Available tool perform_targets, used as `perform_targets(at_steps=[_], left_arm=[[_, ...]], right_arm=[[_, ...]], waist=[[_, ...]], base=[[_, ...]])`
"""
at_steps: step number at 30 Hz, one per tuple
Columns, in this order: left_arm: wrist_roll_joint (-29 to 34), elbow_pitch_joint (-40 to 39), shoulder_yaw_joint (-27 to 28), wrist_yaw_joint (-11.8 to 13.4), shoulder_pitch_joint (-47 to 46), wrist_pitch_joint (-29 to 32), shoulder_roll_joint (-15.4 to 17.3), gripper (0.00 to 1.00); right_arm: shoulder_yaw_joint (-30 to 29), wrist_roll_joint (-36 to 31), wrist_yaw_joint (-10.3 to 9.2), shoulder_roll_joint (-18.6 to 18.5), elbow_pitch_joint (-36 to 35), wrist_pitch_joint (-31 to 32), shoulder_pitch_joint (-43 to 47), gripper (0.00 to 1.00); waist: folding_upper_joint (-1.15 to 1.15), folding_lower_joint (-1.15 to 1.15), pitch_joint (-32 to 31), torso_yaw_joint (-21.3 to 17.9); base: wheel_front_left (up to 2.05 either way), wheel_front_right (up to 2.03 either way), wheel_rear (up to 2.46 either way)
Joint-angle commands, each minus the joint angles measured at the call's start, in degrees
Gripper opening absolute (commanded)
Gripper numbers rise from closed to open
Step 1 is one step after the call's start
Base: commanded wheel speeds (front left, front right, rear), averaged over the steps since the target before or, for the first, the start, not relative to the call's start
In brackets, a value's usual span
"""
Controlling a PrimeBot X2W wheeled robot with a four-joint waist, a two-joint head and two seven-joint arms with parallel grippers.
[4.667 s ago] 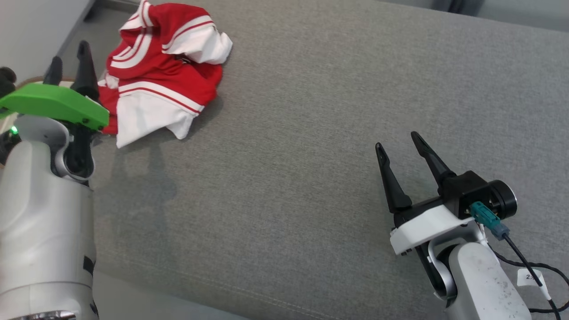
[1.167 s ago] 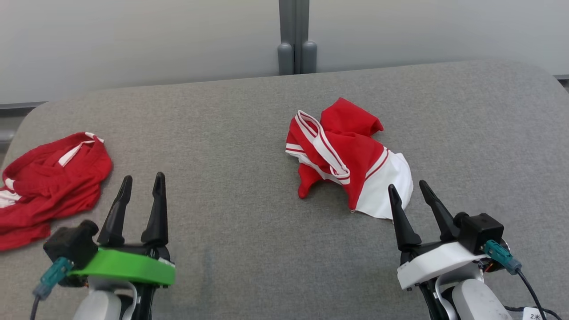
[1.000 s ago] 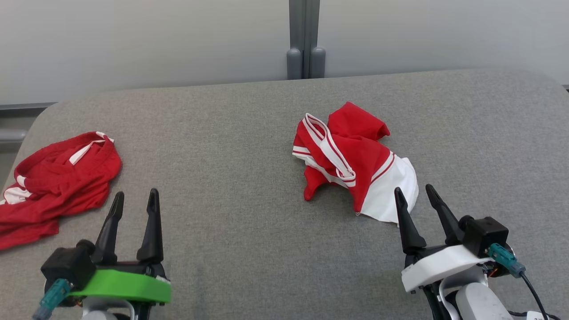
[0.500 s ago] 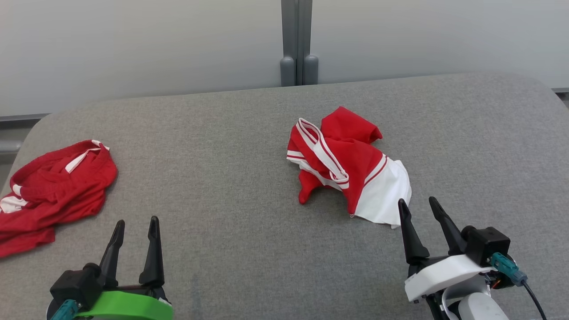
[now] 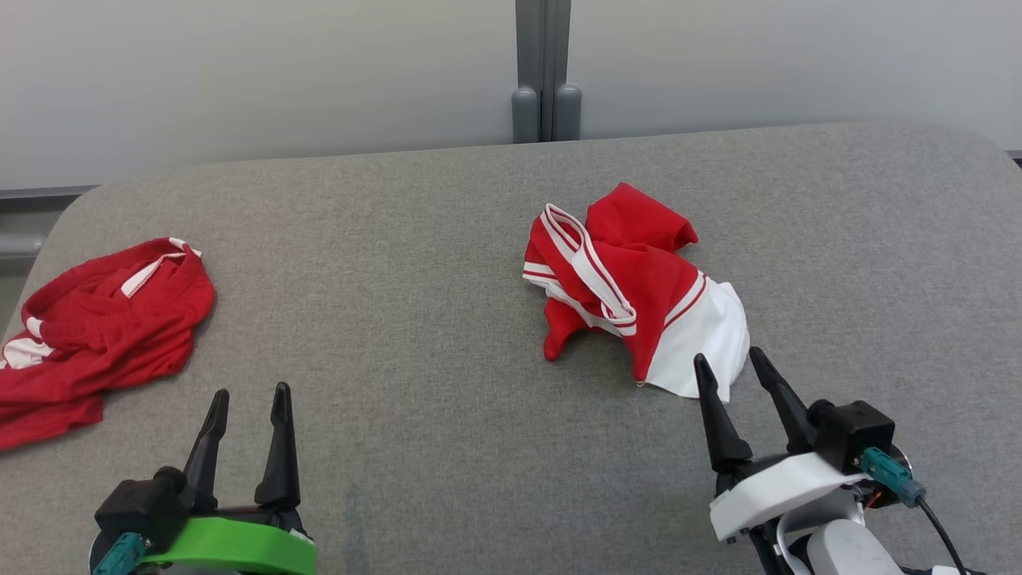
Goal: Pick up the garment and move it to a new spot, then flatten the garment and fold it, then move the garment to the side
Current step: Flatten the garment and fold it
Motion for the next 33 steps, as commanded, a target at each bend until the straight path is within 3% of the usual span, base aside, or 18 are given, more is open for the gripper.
perform_targets(at_steps=[1,9,23,24,25,29,33], left_arm=[[0.7,-0.1,0.0,-0.3,-1.0,0.0,-0.1,1.0],[0.4,-0.6,-1.0,-0.3,-2.5,0.0,-0.3,1.0],[-0.9,-0.3,-2.6,-0.3,-4.5,0.0,-0.6,1.0],[-0.9,-0.2,-2.7,-0.3,-4.7,0.0,-0.6,1.0],[-1.0,-0.1,-2.7,-0.3,-4.8,0.0,-0.6,1.0],[-1.1,0.6,-2.8,-0.3,-4.8,0.0,-0.1,1.0],[-1.1,0.6,-2.5,-0.3,-4.1,0.0,-0.2,1.0]], right_arm=[[0.9,-0.6,-0.04,-0.1,-0.2,0.4,-1.0,1.0],[5.1,-2.0,-0.04,-0.1,3.8,3.8,-5.9,1.0],[3.9,-6.5,-0.04,-0.1,21.2,3.2,-16.8,1.0],[3.7,-6.4,-0.04,-0.1,22.3,2.9,-17.3,0.76],[3.5,-6.3,-0.04,-0.1,23.0,2.5,-17.9,0.0],[3.8,-4.1,-0.04,-0.1,24.0,1.7,-18.7,0.0],[7.0,0.9,-0.04,0.0,20.1,1.1,-20.0,0.0]], waist=[[0.0,0.0,0.4,0.3],[0.0,0.0,2.3,2.2],[0.0,0.0,5.1,6.3],[0.0,0.0,5.2,6.5],[0.0,0.0,5.1,6.6],[0.0,0.0,4.6,6.8],[0.0,0.0,3.6,6.2]], base=[[0.0,0.0,0.0],[0.0,0.0,0.0],[0.0,0.0,0.0],[0.0,0.0,0.0],[0.0,0.0,0.0],[0.0,0.0,0.0],[0.0,0.0,0.0]])
